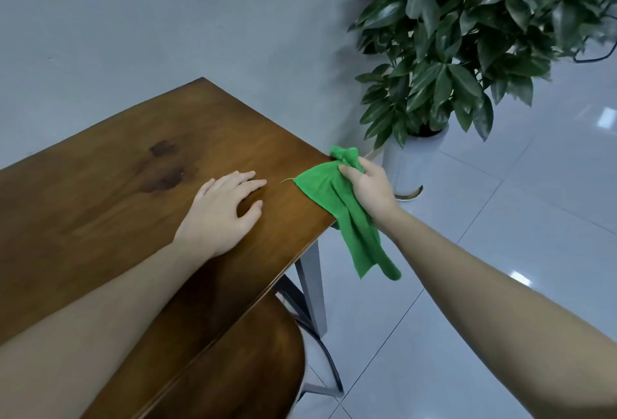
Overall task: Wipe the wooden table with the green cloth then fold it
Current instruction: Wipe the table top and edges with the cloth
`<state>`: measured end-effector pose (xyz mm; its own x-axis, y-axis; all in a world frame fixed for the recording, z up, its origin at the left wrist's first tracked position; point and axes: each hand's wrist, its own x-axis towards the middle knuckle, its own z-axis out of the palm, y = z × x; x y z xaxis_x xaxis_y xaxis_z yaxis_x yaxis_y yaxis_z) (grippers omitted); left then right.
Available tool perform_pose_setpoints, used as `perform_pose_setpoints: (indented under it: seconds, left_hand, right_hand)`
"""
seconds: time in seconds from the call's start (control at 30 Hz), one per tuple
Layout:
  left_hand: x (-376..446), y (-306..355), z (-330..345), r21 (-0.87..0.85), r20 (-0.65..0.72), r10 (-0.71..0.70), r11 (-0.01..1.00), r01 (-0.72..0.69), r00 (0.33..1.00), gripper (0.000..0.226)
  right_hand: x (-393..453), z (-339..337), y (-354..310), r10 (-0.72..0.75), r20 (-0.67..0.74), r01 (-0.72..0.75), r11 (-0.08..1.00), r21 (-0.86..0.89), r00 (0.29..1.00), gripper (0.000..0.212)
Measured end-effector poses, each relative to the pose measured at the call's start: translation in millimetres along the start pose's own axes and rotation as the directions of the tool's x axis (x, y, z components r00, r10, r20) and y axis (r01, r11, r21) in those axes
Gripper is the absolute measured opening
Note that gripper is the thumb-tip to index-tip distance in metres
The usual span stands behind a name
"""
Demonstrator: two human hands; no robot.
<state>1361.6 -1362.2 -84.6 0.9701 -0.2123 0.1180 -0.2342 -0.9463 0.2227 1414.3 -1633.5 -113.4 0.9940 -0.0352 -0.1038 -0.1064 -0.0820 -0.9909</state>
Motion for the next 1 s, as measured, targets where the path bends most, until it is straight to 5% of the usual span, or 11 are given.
perform_pose_setpoints:
  seconds: [0.2, 0.4, 0.6, 1.0]
  left_hand:
    - [-3, 5, -2, 0.000, -0.012, -0.001, 1.000, 0.001, 1.000, 0.045]
    - [-10, 5, -4, -0.016, -0.044, 0.008, 1.000, -0.008, 0.999, 0.042]
    - [-26, 0, -10, -0.099, 0.036, 0.071, 0.993, -0.067, 0.997, 0.042]
    - [-165, -73, -45, 0.040, 0.223, 0.279, 0.955, -0.294, 0.934, 0.058]
  right_hand:
    - [-26, 18, 5, -0.131, -0.203, 0.147, 0.987, 0.067, 0.970, 0.023]
    - [-65, 61, 4, -0.035, -0.335, 0.094, 0.983, 0.161, 0.942, 0.057]
    - [-115, 110, -2, 0.054, -0.312, 0.008, 0.981, 0.193, 0.948, 0.066]
    - [-234, 217, 10, 0.111, -0.309, -0.004, 0.945, 0.328, 0.944, 0.090]
